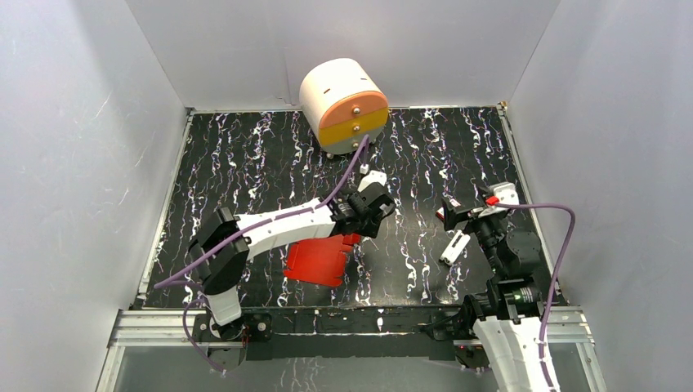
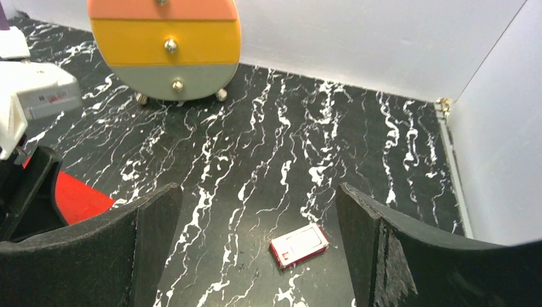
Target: Fold the paper box
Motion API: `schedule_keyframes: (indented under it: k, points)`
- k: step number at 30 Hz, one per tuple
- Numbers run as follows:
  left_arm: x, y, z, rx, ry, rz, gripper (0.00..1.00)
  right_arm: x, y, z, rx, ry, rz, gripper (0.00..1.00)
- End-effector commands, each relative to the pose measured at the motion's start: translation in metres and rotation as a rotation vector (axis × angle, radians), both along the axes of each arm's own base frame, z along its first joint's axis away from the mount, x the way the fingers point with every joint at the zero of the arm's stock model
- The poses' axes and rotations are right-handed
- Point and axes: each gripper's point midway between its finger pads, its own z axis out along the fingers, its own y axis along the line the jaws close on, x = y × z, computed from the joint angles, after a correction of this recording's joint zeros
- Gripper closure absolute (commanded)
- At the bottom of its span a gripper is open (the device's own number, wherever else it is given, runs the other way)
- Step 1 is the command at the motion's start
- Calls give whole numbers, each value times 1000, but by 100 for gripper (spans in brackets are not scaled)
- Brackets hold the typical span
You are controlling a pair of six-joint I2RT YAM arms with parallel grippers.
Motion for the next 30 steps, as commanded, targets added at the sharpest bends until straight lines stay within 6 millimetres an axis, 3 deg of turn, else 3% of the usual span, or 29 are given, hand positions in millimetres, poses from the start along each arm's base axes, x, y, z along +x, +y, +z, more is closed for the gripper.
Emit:
schedule_keyframes:
  k: [1,6,11,21,25,30]
  points:
    - [8,-3,41,-113,-62,-2,51,2,9,20,23,2,44,1]
    - [26,40,56,-178,-58,57,41,12,21,13,57,170,88,2]
    - [40,104,60,-185,-70,158,34,19,31,-7,110,335,111,1]
    - [58,203,41,-263,19,322,28,29,70,-50,236,621,259,14]
    - [60,220,29,-336,98,345,28,34,86,-72,285,712,287,18]
    - [59,236,13,-313,130,345,27,29,129,-104,332,826,343,23]
